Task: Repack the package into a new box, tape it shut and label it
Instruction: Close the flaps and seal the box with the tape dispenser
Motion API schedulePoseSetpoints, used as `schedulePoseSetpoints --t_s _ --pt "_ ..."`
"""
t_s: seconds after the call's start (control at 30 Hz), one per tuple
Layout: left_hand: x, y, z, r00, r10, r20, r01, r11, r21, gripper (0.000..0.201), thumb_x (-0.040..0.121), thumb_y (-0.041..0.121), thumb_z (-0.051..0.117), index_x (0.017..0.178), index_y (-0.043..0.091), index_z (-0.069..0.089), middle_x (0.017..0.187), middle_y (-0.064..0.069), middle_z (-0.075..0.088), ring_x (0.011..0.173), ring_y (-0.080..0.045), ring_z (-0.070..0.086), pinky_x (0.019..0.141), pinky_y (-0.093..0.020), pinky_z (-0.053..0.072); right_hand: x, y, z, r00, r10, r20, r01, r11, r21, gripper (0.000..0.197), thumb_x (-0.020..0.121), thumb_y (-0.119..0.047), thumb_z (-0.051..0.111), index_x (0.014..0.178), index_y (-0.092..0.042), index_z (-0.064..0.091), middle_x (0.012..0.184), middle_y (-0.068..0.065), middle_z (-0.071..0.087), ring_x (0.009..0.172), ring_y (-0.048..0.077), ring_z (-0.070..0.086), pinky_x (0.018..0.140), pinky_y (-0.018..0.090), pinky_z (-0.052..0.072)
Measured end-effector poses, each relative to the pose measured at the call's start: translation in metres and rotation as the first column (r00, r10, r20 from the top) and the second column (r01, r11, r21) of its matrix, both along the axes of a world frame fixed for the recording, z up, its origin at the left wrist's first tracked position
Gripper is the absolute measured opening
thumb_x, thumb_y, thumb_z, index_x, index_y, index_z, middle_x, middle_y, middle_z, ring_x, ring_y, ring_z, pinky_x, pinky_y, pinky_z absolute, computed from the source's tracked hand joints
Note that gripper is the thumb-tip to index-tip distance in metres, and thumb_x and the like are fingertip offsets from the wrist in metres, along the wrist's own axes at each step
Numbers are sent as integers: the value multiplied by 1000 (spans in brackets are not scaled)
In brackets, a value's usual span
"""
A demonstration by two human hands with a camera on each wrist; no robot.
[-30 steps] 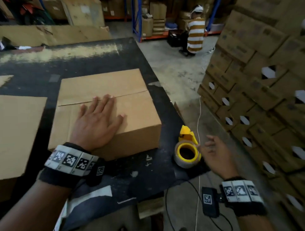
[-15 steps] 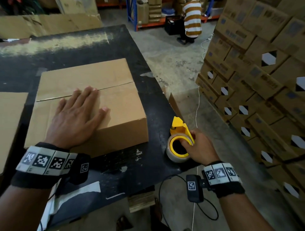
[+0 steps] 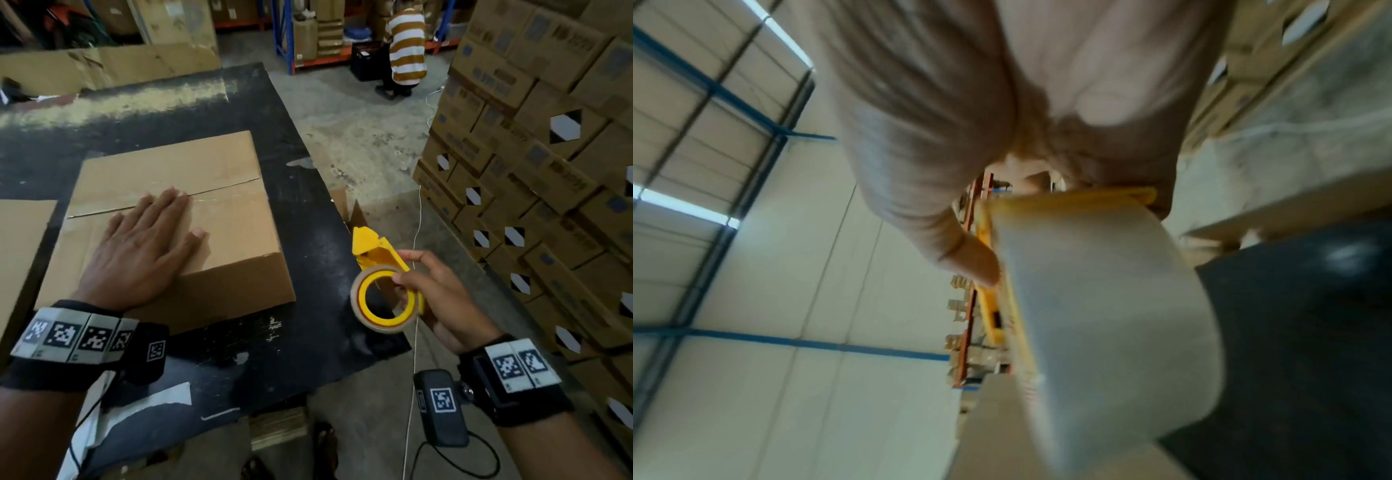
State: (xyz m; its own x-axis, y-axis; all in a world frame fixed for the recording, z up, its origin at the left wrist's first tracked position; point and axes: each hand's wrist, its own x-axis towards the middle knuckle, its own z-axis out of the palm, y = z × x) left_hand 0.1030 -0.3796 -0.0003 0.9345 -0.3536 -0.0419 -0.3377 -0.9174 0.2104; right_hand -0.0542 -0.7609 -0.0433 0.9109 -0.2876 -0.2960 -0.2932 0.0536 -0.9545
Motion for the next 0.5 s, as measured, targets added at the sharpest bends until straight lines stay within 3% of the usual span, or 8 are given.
schedulePoseSetpoints --t_s 0.13,0.27,0.4,0.43,0.5 --pt "-2 -1 4 999 33 -13 -33 999 -4 87 86 82 10 162 39 5 172 9 -2 158 -14 2 127 -43 4 31 5 26 981 138 136 -133 990 -45 42 89 -6 71 126 -21 57 103 19 76 88 26 69 80 40 53" --pt "-3 4 14 995 98 -16 -98 995 -33 89 86 86 25 160 36 16 167 2 14 152 -28 23 124 -51 18 66 21 59 907 273 320 -203 951 -234 45 88 -21 74 129 -22 55 99 19 76 90 48 69 78 57 56" --pt "-1 31 21 981 187 -40 -187 982 11 83 85 89 24 157 48 15 167 2 16 152 -30 24 124 -55 16 101 41 93 802 398 446 -215 888 -406 53 88 -29 70 138 -17 56 90 6 76 81 24 73 72 43 59" --pt "-1 37 20 984 175 -41 -175 984 15 86 83 90 19 158 48 13 168 2 14 154 -28 21 125 -55 14 112 46 99 771 434 466 -218 868 -447 53 90 -32 71 139 -18 55 93 8 75 83 24 73 72 43 60" --pt "-1 46 17 990 129 -49 -128 991 25 92 80 91 11 160 47 8 171 4 9 157 -22 12 127 -53 9 137 59 110 703 523 482 -232 809 -540 53 91 -42 72 139 -28 54 96 24 70 86 39 69 74 57 55"
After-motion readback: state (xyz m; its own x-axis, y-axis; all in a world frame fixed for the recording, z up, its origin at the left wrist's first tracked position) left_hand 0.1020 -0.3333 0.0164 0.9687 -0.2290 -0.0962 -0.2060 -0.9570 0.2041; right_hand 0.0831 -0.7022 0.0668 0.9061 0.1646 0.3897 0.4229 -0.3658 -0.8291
